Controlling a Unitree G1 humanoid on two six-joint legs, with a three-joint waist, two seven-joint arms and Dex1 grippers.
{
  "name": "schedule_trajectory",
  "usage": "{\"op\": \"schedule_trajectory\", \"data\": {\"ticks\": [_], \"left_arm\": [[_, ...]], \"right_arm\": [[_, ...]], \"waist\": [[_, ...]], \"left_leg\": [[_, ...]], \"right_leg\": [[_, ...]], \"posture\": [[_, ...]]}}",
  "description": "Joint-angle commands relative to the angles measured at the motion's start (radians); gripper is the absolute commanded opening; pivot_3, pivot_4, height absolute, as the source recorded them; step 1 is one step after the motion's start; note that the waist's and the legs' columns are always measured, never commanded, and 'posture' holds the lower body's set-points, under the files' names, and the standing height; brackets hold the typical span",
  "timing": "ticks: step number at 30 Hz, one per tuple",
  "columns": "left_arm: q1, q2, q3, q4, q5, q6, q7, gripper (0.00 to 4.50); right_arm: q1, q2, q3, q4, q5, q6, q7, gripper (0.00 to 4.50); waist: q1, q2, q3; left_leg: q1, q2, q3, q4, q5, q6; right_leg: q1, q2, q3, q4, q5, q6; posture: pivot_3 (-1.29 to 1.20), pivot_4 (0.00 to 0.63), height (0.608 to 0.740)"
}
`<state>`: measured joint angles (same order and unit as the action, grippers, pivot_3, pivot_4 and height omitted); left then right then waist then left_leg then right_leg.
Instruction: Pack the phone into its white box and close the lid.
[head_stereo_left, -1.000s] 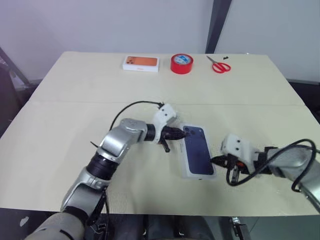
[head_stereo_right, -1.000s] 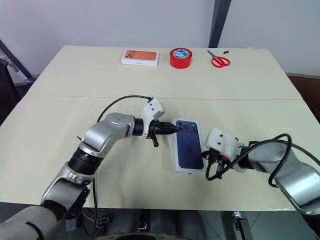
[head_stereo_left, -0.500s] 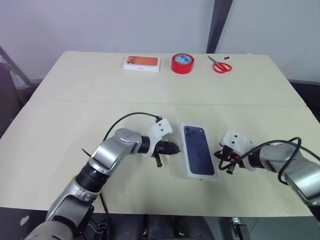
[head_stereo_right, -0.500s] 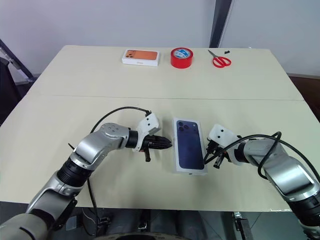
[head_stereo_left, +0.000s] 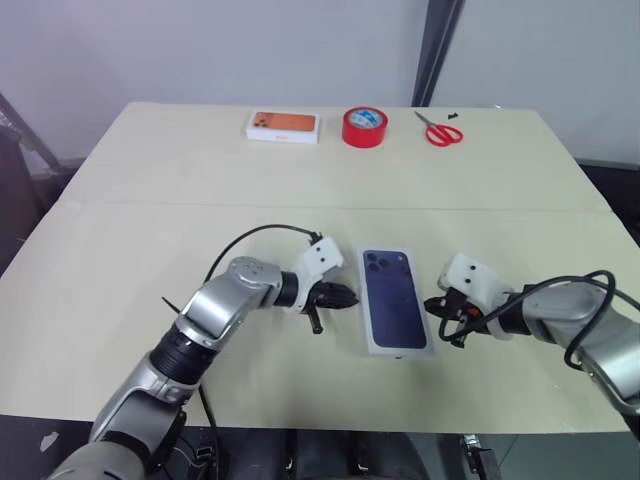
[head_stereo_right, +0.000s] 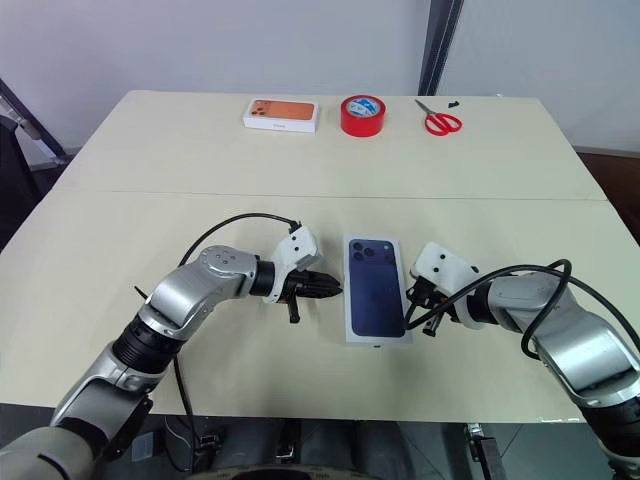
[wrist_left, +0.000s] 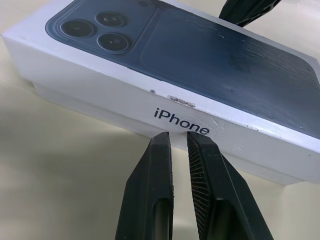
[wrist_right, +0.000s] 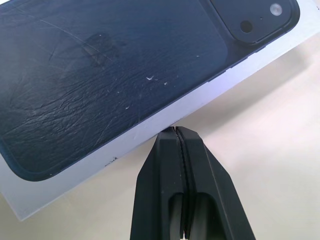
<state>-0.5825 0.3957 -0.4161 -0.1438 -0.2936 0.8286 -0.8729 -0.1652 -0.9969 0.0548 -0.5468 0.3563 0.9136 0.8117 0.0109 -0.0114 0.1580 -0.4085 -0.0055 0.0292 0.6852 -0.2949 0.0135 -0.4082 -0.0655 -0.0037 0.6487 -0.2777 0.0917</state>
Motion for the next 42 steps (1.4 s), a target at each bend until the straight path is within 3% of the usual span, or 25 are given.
{"op": "schedule_trajectory", "data": {"ticks": [1,42], "left_arm": [[-0.007,0.006,0.017,-0.044,-0.014,0.003,-0.006,0.59],[0.008,0.029,0.020,-0.014,-0.003,-0.004,0.004,0.59]], "right_arm": [[-0.005,-0.005,-0.016,-0.037,0.011,-0.011,0.009,0.03],[0.007,-0.009,-0.037,-0.070,0.025,-0.019,0.030,0.03]], "waist": [[0.000,0.000,0.000],[0.000,0.000,0.000]], "left_leg": [[0.000,0.000,0.000,0.000,0.000,0.000],[0.000,0.000,0.000,0.000,0.000,0.000]], "right_leg": [[0.000,0.000,0.000,0.000,0.000,0.000],[0.000,0.000,0.000,0.000,0.000,0.000]], "posture": [[0.00,0.150,0.725],[0.00,0.150,0.725]]}}
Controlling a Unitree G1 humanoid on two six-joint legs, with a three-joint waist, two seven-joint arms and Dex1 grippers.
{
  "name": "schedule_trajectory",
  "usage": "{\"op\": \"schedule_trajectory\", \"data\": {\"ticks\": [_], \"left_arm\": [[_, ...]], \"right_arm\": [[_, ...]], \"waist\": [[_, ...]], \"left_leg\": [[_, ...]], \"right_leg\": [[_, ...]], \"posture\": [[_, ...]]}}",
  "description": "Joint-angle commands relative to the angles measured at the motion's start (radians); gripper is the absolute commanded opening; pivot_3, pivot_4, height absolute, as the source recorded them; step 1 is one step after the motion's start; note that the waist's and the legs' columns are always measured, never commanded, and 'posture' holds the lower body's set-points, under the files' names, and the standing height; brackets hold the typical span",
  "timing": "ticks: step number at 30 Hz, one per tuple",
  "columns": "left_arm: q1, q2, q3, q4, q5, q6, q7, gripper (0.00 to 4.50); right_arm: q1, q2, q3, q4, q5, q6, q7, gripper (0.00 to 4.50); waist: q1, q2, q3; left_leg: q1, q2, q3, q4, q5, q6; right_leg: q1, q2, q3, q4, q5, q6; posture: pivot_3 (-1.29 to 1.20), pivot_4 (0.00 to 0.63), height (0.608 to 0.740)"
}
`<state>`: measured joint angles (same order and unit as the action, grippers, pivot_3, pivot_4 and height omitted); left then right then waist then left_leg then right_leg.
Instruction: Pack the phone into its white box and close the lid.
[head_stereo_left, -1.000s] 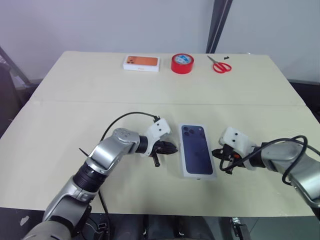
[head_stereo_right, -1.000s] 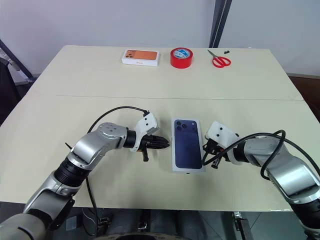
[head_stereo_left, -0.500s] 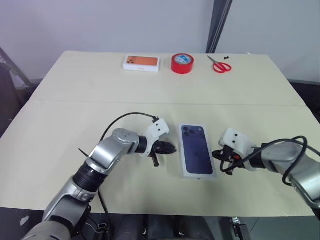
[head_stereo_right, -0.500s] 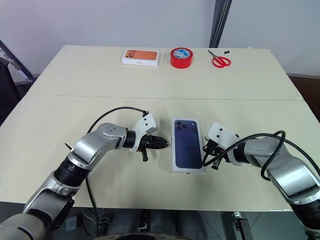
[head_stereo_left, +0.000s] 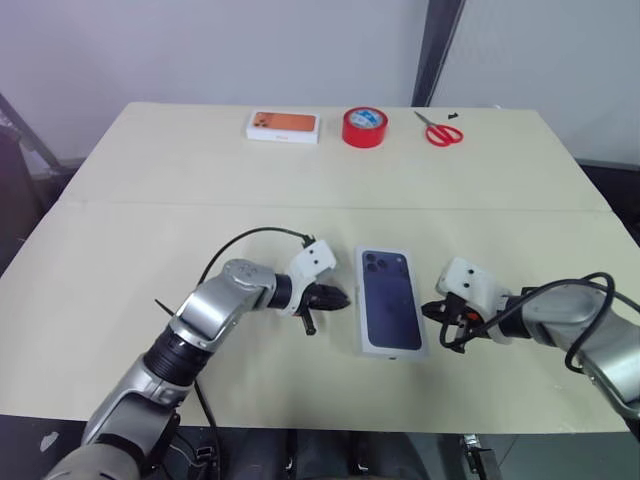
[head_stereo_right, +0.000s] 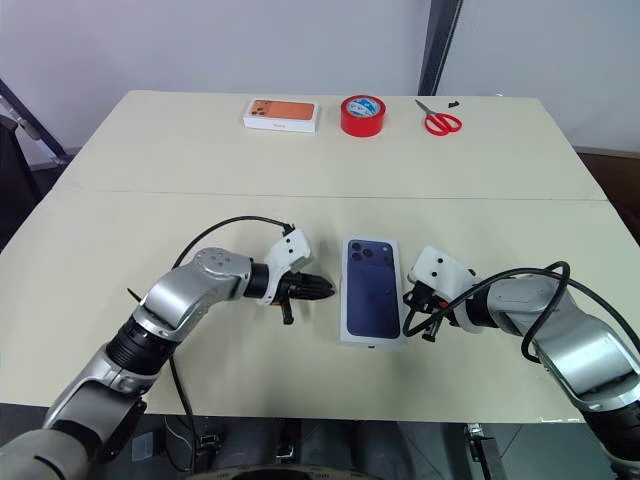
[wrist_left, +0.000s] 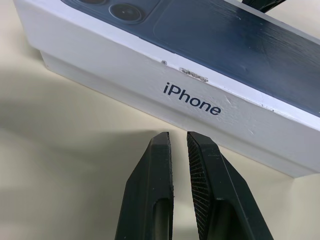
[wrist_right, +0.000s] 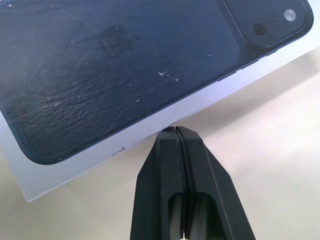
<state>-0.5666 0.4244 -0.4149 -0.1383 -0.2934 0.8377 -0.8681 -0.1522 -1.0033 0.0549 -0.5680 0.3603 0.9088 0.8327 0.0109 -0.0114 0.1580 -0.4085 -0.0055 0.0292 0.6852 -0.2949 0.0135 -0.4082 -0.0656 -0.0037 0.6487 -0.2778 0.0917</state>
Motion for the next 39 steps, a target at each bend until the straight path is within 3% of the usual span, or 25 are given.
{"op": "schedule_trajectory", "data": {"ticks": [1,6,14,21,30,37,39], "left_arm": [[-0.008,0.000,0.018,-0.019,-0.003,-0.013,-0.001,0.59],[-0.011,0.005,0.047,-0.011,-0.007,-0.013,0.009,0.59],[-0.137,-0.048,0.233,0.079,-0.082,0.011,0.056,0.59],[-0.218,-0.147,0.099,0.203,-0.005,-0.060,0.042,0.59],[-0.206,-0.141,-0.044,0.287,0.105,-0.078,0.004,0.59],[-0.181,-0.129,-0.046,0.289,0.121,-0.086,0.002,0.59],[-0.178,-0.147,0.025,0.285,0.096,-0.120,0.035,0.59]], "right_arm": [[-0.006,-0.003,-0.037,-0.050,0.023,-0.014,0.009,0.03],[0.006,-0.011,-0.043,-0.049,0.019,-0.022,0.009,0.03],[0.042,-0.029,-0.159,-0.052,0.080,-0.036,0.069,0.03],[0.107,-0.022,-0.166,-0.178,0.196,0.002,0.108,0.03],[0.151,-0.027,-0.012,-0.180,0.100,-0.001,0.008,0.03],[0.155,-0.041,0.012,-0.163,0.078,-0.011,-0.002,0.03],[0.132,-0.018,-0.048,-0.151,0.117,-0.031,0.009,0.03]], "waist": [[0.000,0.000,0.000],[0.000,0.000,0.000],[0.004,0.000,0.000],[0.003,-0.001,0.000],[-0.001,0.000,0.000],[-0.001,-0.001,-0.001],[-0.001,-0.001,-0.001]], "left_leg": [[0.000,0.000,0.000,0.000,0.000,0.000],[0.000,0.000,0.000,0.000,0.000,0.000],[-0.001,0.000,0.000,0.000,0.000,0.000],[0.000,-0.001,0.000,0.000,-0.001,0.001],[0.001,0.000,0.000,0.000,-0.001,0.001],[0.002,0.001,0.000,0.000,-0.001,0.001],[0.002,0.001,0.000,0.000,-0.001,0.001]], "right_leg": [[0.000,0.000,0.000,0.000,0.000,0.000],[0.000,0.000,0.000,0.000,0.000,0.000],[0.000,0.000,0.000,0.000,0.000,0.000],[0.000,0.000,0.000,-0.001,0.000,0.000],[0.000,0.001,0.000,0.000,0.000,0.000],[0.002,0.001,0.000,0.000,0.000,0.000],[0.002,0.001,0.000,0.000,0.000,0.000]], "posture": [[0.00,0.150,0.725],[0.00,0.150,0.725],[0.00,0.150,0.725],[0.00,0.150,0.725],[0.00,0.150,0.725],[0.00,0.150,0.725],[0.00,0.150,0.725]]}}
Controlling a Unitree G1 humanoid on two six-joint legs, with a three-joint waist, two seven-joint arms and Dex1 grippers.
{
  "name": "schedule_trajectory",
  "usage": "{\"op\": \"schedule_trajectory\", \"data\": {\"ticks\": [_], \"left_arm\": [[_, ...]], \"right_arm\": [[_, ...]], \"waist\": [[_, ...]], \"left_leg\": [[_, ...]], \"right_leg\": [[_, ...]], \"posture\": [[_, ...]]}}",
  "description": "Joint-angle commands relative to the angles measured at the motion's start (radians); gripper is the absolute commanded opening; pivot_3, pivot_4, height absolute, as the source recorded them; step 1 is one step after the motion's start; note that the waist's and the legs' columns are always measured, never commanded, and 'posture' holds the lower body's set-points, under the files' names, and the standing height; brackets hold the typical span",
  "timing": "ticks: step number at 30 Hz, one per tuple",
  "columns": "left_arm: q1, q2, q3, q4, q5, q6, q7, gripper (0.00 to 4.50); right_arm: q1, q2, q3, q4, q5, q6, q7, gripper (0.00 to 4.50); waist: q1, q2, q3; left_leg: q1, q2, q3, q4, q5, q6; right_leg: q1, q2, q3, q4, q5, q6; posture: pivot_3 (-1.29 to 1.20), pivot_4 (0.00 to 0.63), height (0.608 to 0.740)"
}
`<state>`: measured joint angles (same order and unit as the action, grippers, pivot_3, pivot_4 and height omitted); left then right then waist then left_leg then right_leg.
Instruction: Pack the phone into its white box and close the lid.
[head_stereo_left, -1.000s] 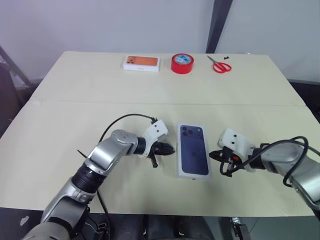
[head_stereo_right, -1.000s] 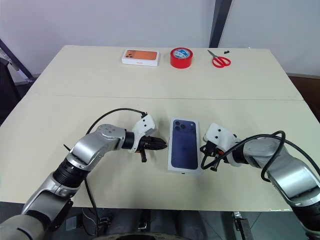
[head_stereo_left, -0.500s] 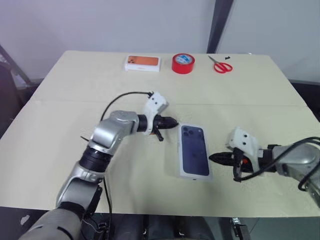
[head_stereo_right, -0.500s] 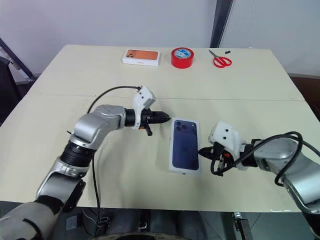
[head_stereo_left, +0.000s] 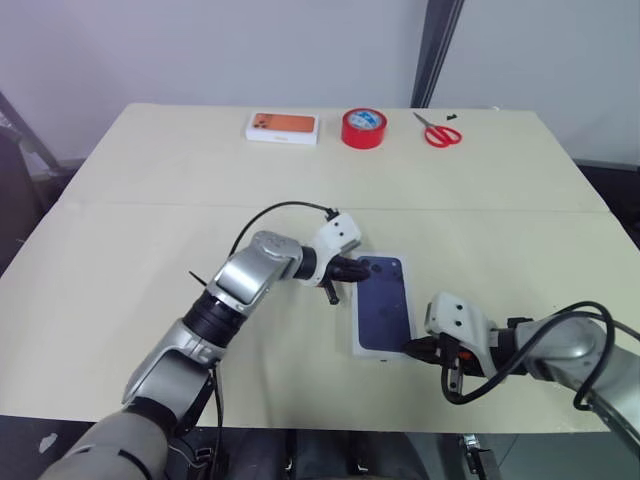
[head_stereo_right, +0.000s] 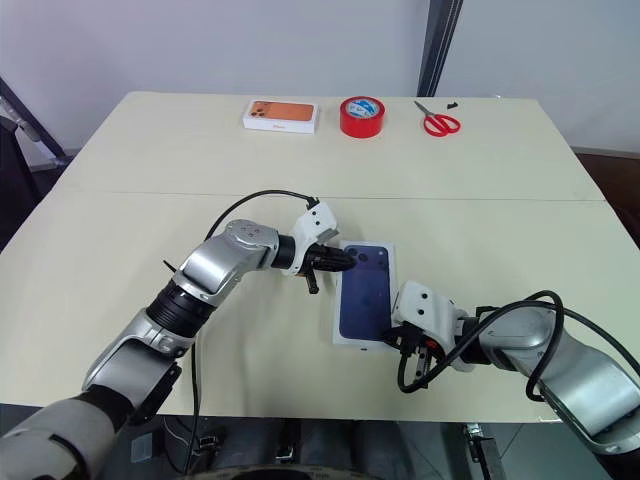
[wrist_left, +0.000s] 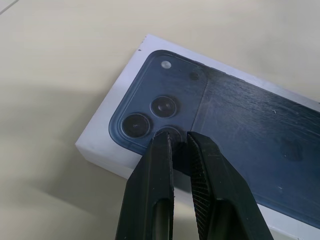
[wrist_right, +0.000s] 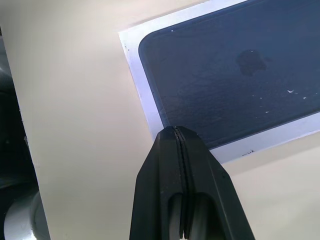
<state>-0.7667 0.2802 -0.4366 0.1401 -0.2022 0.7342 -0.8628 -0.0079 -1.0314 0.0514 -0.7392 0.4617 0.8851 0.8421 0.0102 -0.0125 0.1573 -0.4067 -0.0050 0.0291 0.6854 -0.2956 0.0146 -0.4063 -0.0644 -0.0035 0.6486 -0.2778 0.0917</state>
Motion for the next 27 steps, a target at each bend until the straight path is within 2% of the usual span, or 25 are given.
{"op": "schedule_trajectory", "data": {"ticks": [1,3,7,13,16,22,27], "left_arm": [[0.028,-0.004,0.118,-0.017,-0.026,-0.039,0.050,0.59],[0.053,0.012,0.238,-0.084,-0.072,-0.068,0.081,0.59],[0.156,0.104,0.388,-0.230,-0.113,-0.068,0.109,0.59],[0.447,0.283,0.627,-0.464,-0.206,-0.017,0.096,0.59],[0.578,0.321,0.720,-0.529,-0.240,-0.010,0.113,0.59],[0.764,0.321,0.813,-0.600,-0.266,-0.038,0.148,0.59],[0.791,0.305,0.821,-0.598,-0.278,-0.063,0.181,0.59]], "right_arm": [[-0.053,0.035,-0.089,0.037,0.048,-0.008,-0.004,0.03],[-0.130,0.073,-0.155,0.092,0.091,-0.012,-0.012,0.03],[-0.229,0.105,-0.190,0.237,0.082,-0.062,-0.006,0.03],[-0.359,0.145,-0.173,0.495,0.003,-0.205,-0.005,0.03],[-0.406,0.171,-0.183,0.596,0.005,-0.235,0.009,0.03],[-0.435,0.191,-0.175,0.710,-0.011,-0.292,0.050,0.03],[-0.436,0.196,-0.157,0.719,0.003,-0.270,0.096,0.03]], "waist": [[-0.001,0.000,0.000],[-0.011,0.000,0.001],[-0.017,0.000,0.001],[-0.023,0.001,0.001],[-0.020,0.001,0.002],[-0.017,0.001,0.002],[-0.021,0.001,0.002]], "left_leg": [[0.000,0.000,0.000,0.000,0.000,0.000],[-0.001,0.000,0.000,0.000,0.000,0.000],[-0.001,0.001,-0.001,-0.001,0.001,-0.002],[-0.001,0.000,0.000,-0.002,0.002,-0.004],[-0.001,0.001,0.000,-0.002,0.002,-0.004],[-0.001,-0.001,0.000,-0.003,0.002,-0.004],[-0.001,-0.001,0.000,-0.003,0.002,-0.004]], "right_leg": [[0.000,0.000,0.000,0.000,0.000,0.000],[-0.001,0.000,0.000,0.000,0.000,0.000],[-0.003,0.000,0.000,0.002,0.000,0.000],[-0.003,-0.002,0.000,0.001,0.000,0.000],[-0.003,-0.002,0.000,0.001,0.000,0.000],[-0.003,-0.006,0.000,0.000,0.000,0.000],[-0.003,-0.006,0.000,0.000,0.000,-0.001]], "posture": [[0.00,0.150,0.725],[0.00,0.150,0.725],[0.00,0.150,0.725],[0.00,0.150,0.725],[0.00,0.150,0.725],[0.00,0.150,0.725],[0.00,0.150,0.725]]}}
